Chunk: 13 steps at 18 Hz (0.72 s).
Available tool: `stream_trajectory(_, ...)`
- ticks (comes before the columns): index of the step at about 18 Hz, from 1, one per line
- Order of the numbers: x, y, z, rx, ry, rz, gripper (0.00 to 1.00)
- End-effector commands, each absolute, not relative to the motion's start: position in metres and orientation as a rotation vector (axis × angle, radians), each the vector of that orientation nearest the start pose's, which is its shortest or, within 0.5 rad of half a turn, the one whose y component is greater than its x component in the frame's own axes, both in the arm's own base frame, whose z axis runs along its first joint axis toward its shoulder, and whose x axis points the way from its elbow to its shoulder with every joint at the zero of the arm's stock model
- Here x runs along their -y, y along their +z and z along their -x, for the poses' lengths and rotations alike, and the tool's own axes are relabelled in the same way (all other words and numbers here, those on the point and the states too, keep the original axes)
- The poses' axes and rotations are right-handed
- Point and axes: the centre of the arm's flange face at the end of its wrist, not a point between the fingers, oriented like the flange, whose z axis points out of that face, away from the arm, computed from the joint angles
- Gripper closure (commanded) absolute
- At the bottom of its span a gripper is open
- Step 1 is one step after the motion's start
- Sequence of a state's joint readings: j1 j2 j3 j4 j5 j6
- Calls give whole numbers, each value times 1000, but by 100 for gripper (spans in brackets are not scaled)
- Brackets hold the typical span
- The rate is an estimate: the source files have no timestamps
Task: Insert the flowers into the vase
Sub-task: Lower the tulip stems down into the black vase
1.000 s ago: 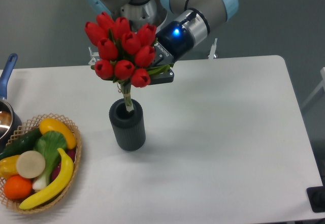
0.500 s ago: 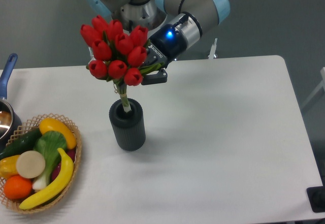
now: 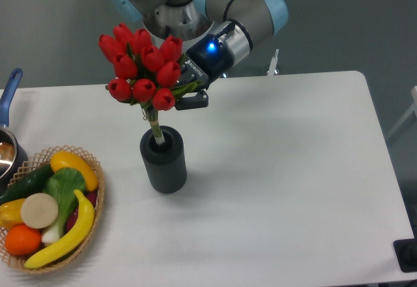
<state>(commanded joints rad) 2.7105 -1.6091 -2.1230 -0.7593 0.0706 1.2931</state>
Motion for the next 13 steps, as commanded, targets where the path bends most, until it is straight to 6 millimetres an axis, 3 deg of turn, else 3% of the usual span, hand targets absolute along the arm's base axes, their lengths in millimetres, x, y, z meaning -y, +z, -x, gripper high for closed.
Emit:
stream_trajectory(8, -388, 340, 287, -319, -347, 1623, 85)
stream_trajectory(13, -386, 321, 287, -331, -335, 1620, 85)
